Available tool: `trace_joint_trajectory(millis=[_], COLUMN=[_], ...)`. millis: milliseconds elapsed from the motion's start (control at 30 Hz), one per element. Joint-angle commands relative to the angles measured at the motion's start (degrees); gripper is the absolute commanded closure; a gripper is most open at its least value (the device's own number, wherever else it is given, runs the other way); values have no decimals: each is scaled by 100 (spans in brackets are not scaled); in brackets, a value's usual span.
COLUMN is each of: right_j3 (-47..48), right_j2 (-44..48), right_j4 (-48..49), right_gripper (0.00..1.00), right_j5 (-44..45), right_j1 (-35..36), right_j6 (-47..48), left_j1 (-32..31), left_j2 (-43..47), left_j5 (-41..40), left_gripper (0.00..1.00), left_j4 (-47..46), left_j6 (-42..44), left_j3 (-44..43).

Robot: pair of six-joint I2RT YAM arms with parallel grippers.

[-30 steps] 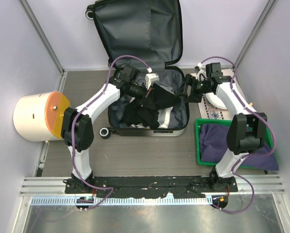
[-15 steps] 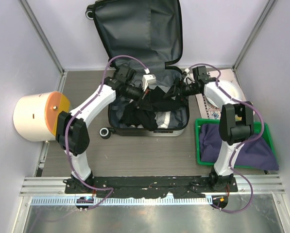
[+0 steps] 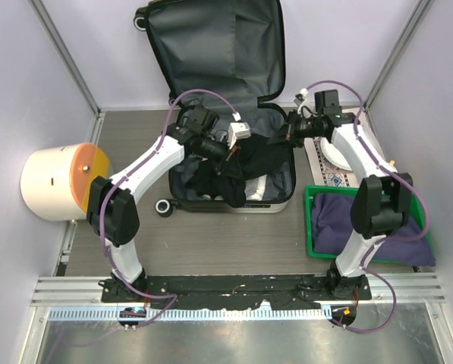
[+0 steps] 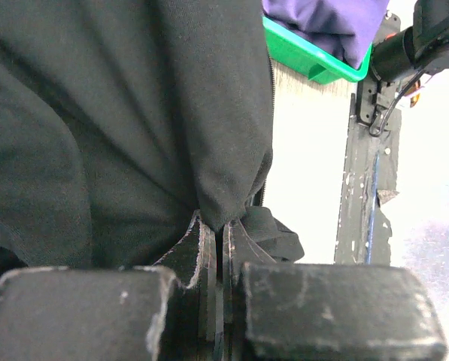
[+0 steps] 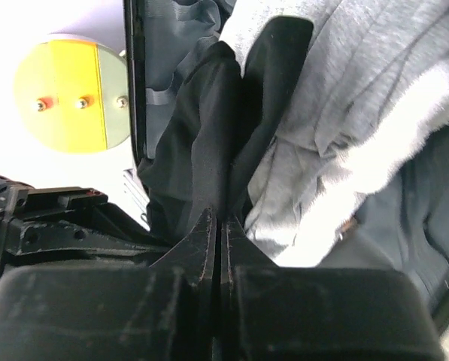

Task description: Open, take out, and arrange the luggage

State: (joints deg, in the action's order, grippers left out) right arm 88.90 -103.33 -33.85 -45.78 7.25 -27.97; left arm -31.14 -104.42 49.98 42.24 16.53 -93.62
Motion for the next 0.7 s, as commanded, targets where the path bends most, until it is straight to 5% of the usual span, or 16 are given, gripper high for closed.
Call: trace_joint_trajectory(millis=[0,233,433,667], right_j3=[-126,-14,-153,-540], right_j2=[909,1604,2325,3134], right_j4=[-605,-1764,-3215,-3576], right_gripper=[99,99,99,99], right_j5=[395,903,2633,3892], right_j1=[-355,-785,-1453,-3148], right_j6=[476,1283,3066,4517], left_j1=[-270,-1034,-1904,-2993], left_j2=[571,748,108,-1130], left_j5=[-381,-1033,-1052,-1043], left_gripper=[100,100,100,98], left_j4=[-197,-568,-1032,-1902], left_j6=[227,122,-615,-1345], left_j3=[291,258,-199,-1436])
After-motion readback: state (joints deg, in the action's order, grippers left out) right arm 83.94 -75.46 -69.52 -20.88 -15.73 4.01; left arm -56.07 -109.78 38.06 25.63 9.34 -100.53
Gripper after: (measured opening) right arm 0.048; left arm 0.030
